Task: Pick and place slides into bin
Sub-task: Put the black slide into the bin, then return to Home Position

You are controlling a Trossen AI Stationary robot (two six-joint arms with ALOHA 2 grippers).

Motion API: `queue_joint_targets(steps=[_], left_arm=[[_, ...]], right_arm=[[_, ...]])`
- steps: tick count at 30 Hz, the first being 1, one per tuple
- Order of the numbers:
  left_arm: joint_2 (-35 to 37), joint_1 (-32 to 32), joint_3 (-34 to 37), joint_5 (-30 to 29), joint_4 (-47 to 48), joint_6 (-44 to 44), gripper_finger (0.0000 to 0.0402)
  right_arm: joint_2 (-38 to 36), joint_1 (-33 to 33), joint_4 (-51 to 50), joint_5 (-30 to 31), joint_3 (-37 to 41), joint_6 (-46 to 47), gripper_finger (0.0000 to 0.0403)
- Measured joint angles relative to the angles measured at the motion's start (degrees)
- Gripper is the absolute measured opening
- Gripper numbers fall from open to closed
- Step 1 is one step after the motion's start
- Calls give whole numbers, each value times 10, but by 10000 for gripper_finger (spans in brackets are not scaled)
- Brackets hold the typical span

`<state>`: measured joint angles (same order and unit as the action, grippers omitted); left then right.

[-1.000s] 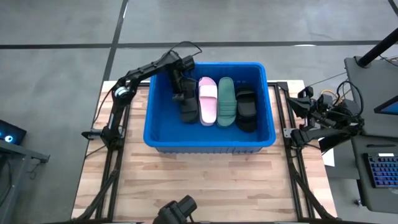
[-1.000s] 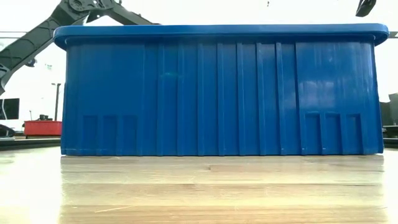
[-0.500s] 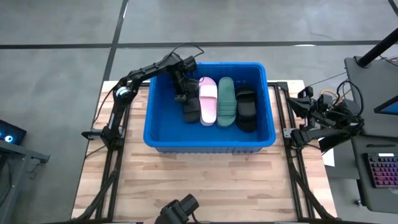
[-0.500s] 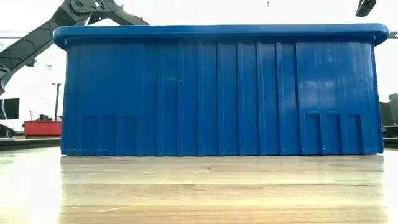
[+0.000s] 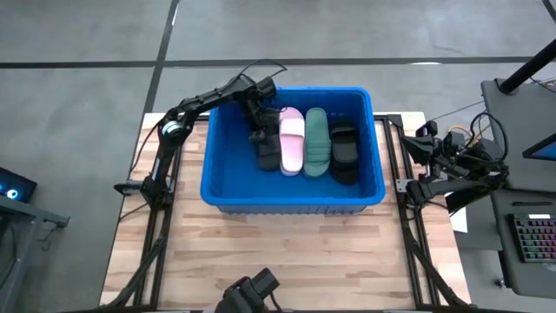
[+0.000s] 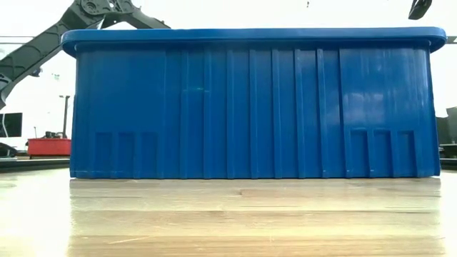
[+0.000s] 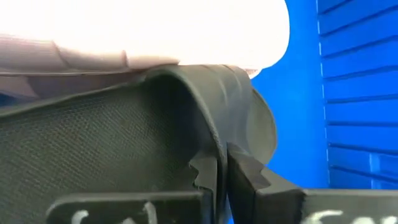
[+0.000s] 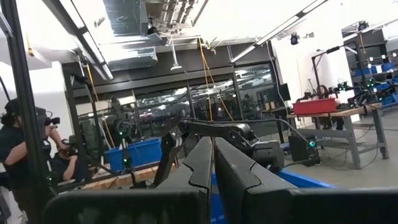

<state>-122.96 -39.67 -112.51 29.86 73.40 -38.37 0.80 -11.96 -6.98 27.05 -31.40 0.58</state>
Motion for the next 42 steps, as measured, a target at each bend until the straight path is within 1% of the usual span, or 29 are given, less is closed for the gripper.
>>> queue_joint_targets(steps=[2,5,9,17,22,25,33,36,39,42], left_arm=[[0,0,0,-1,-4,0,9],[0,0,-1,-14,-9,3,34],[0,0,-1,-32,-14,4,79],[0,-1,-23,-42,-12,18,178],[3,-1,-49,-51,-12,21,215],[8,-1,-61,-53,-11,21,222],[30,-1,-77,-54,-2,24,224],[54,-1,-82,-68,-7,70,223],[94,-1,-82,-70,-30,81,210],[146,-1,-82,-69,-68,83,182]], right_arm=[[0,0,0,0,0,4,8],[0,0,0,0,0,4,8],[0,0,0,0,0,4,8],[0,0,0,0,0,4,8],[0,0,0,0,0,4,8],[0,0,0,0,0,4,8],[0,0,-1,0,0,4,8],[0,0,-1,0,0,4,8],[0,0,0,0,0,3,8],[0,0,0,0,0,2,8]])
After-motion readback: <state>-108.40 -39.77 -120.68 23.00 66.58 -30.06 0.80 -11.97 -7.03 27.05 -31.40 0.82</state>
